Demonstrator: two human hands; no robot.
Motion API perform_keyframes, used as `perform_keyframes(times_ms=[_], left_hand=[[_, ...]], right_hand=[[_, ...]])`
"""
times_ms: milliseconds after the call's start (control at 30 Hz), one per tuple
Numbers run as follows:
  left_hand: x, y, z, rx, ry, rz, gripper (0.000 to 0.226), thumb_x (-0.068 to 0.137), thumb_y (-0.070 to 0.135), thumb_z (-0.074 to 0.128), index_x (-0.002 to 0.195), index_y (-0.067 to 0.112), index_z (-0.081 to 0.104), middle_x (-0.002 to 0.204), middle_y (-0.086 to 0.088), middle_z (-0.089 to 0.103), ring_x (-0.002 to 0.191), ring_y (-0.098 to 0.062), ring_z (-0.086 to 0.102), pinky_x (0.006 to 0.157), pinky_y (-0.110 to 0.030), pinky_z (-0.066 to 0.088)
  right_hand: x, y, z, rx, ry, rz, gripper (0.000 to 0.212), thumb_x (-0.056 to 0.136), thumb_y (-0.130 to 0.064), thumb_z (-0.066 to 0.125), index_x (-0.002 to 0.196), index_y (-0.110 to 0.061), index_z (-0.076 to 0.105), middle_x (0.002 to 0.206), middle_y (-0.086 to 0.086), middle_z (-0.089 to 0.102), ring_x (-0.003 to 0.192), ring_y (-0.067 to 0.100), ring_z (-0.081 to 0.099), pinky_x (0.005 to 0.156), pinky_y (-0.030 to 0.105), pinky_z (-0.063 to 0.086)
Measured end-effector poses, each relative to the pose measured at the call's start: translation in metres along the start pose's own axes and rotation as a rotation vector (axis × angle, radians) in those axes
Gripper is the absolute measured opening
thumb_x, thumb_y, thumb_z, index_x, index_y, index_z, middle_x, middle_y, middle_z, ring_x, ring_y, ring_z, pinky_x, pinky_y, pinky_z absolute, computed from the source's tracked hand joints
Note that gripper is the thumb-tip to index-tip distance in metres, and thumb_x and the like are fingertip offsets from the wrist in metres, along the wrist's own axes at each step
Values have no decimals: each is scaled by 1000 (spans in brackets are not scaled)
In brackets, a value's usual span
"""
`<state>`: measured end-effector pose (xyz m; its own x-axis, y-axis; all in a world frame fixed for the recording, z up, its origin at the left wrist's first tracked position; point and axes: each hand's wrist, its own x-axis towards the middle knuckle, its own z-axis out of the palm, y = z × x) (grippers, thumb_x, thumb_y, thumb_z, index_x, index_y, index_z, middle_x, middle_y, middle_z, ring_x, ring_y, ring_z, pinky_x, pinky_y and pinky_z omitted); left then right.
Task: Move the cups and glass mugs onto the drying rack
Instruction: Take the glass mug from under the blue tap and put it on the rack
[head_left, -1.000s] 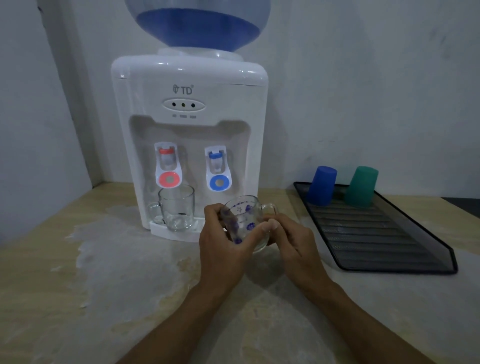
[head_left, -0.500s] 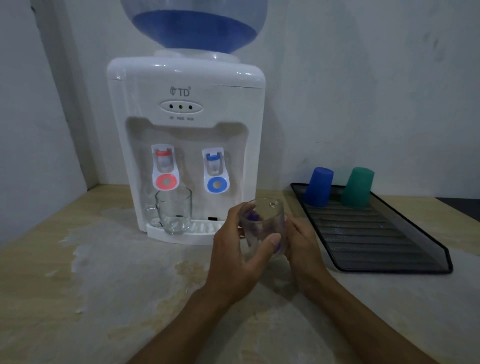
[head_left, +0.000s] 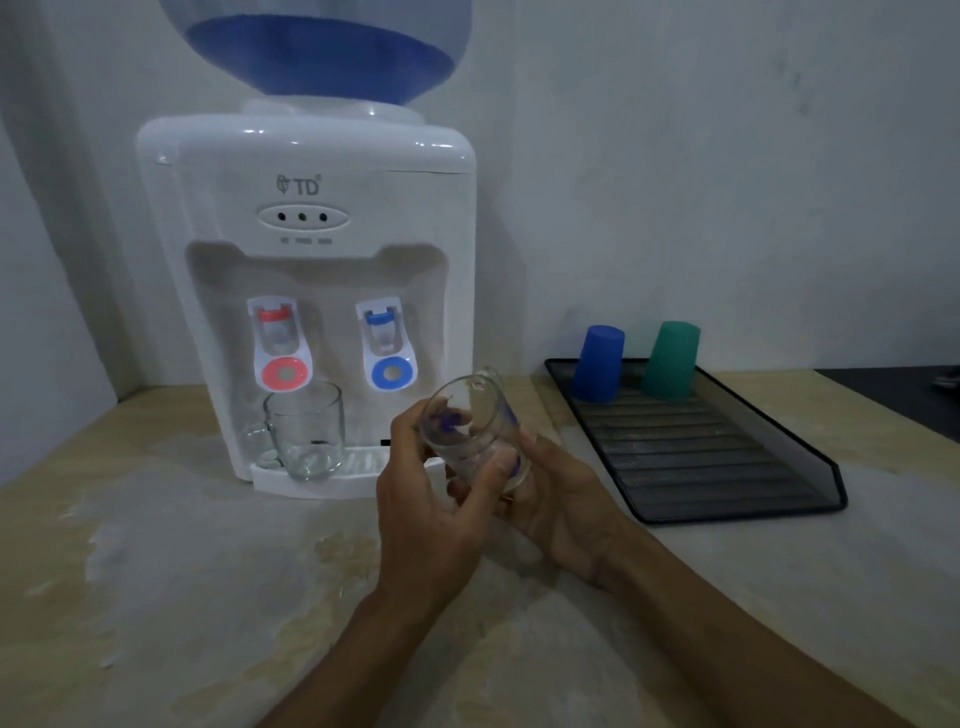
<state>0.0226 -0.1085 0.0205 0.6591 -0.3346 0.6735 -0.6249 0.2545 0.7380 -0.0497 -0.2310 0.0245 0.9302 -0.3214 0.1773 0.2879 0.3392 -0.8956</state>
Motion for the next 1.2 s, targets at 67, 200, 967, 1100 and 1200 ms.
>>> perform_keyframes(times_ms=[67, 200, 967, 1100, 1200], left_hand=[[0, 2, 2, -15, -17, -1, 56, 83, 38, 77, 131, 22, 52, 117, 25, 62, 112, 13, 61, 83, -1, 48], [-3, -1, 3, 9, -75, 5, 65, 84, 55, 65, 139, 27, 46, 127, 27, 59, 117, 4, 61, 91, -4, 47], [-10, -17, 9, 171, -184, -106, 38, 89, 51, 64, 117, 25, 66, 105, 16, 69, 97, 1, 66, 81, -20, 55], [-10, -17, 10, 178, -190, -87, 33, 90, 48, 65, 113, 25, 68, 103, 17, 69, 96, 0, 66, 81, -20, 56], [-10, -18, 9, 183, -189, -71, 30, 90, 46, 65, 111, 24, 69, 102, 16, 68, 96, -1, 66, 81, -21, 56]], right_hand=[[0, -3, 1, 28, 20, -38, 40, 98, -40, 53, 130, -23, 70, 138, 17, 66, 122, 34, 66, 97, 45, 56], [1, -14, -4, 48, 39, -99, 59, 82, -46, 77, 132, -16, 68, 130, 17, 69, 110, 28, 72, 89, 40, 59], [0, -48, -140, -661, 1019, -503, 62, 77, -24, 89, 131, -22, 58, 121, -3, 63, 110, 18, 66, 90, 44, 62], [0, -47, -139, -926, 994, -532, 68, 73, -26, 92, 131, -27, 58, 130, 2, 62, 113, 18, 64, 92, 38, 61], [1, -47, -138, -1084, 972, -547, 71, 73, -21, 91, 135, -21, 57, 131, 8, 57, 112, 18, 59, 87, 19, 53]])
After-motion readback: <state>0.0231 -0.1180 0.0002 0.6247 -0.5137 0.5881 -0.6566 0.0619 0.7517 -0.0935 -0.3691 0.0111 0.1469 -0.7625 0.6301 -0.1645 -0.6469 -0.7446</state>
